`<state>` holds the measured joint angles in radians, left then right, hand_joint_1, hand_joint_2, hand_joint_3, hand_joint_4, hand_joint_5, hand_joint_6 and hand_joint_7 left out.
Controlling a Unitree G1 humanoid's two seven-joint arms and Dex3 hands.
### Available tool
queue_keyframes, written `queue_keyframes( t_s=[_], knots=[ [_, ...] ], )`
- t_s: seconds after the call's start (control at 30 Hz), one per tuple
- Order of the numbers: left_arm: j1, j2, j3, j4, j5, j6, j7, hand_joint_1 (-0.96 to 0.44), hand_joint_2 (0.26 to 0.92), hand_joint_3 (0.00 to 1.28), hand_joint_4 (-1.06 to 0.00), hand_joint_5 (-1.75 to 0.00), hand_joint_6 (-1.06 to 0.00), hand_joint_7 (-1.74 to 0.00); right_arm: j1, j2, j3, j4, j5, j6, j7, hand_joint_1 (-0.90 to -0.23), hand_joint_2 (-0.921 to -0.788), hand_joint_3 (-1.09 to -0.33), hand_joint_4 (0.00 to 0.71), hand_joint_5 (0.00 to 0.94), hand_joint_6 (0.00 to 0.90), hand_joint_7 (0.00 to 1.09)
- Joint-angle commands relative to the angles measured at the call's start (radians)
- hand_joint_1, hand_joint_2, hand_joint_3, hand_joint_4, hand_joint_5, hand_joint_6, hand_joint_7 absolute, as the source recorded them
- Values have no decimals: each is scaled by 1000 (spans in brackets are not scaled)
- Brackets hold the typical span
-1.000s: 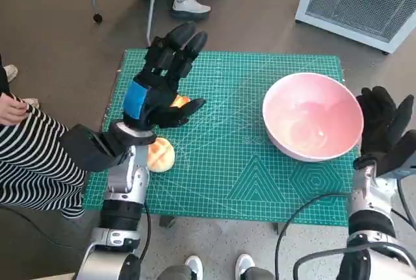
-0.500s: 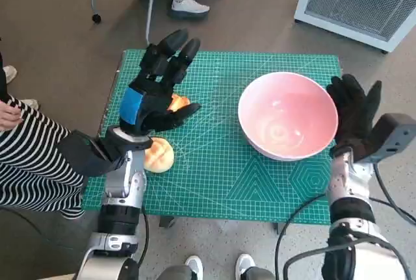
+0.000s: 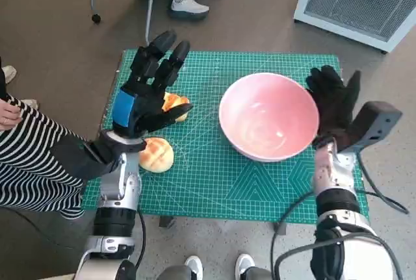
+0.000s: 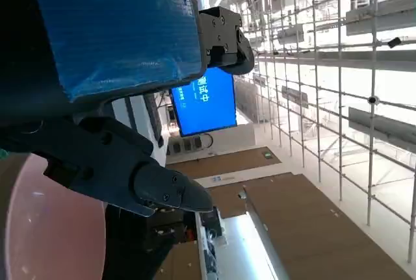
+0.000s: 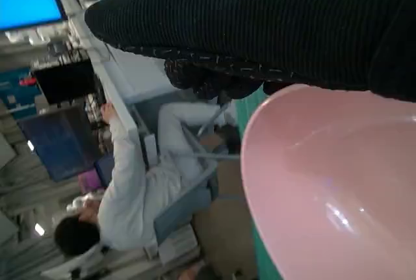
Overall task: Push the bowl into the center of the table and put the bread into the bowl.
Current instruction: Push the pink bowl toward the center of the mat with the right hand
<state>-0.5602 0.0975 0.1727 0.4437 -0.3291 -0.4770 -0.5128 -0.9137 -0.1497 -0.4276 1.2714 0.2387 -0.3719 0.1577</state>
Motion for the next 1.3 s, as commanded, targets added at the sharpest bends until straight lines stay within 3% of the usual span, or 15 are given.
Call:
queue_keyframes(
  t_s=[0.03, 0.23, 0.57, 0.9, 1.13, 1.3],
  knots=[
    [10, 12, 7, -16, 1, -18, 5, -328, 920, 18, -233, -7, -85, -409, -6, 28, -2, 22, 9, 29, 3, -657, -921, -896, 142, 0, 127, 268],
    [12, 15, 3, -10, 10, -28, 12, -332, 921, 18, -235, -5, -96, -391, -27, 58, -4, 29, 9, 48, -3, -664, -921, -855, 131, 0, 129, 257],
    [16, 19, -4, -7, 13, -29, 12, -332, 921, 20, -235, -3, -103, -373, -52, 81, -5, 39, 7, 85, -26, -645, -921, -848, 137, 3, 138, 244],
    [13, 12, -14, -9, 19, -20, 19, -334, 921, 22, -236, -3, -110, -362, -64, 70, 19, 34, -23, 96, -48, -624, -921, -857, 145, 5, 153, 229],
    [13, 10, -21, -12, 17, -12, 23, -329, 921, 24, -235, -1, -108, -362, -49, 23, 88, -1, -93, 0, -29, -657, -921, -860, 145, 3, 157, 218],
    [2, 6, -26, -3, 15, -5, 24, -325, 921, 27, -233, -1, -105, -364, -33, 2, 121, -53, -113, -98, 16, -702, -921, -854, 145, 3, 155, 214]
  ],
)
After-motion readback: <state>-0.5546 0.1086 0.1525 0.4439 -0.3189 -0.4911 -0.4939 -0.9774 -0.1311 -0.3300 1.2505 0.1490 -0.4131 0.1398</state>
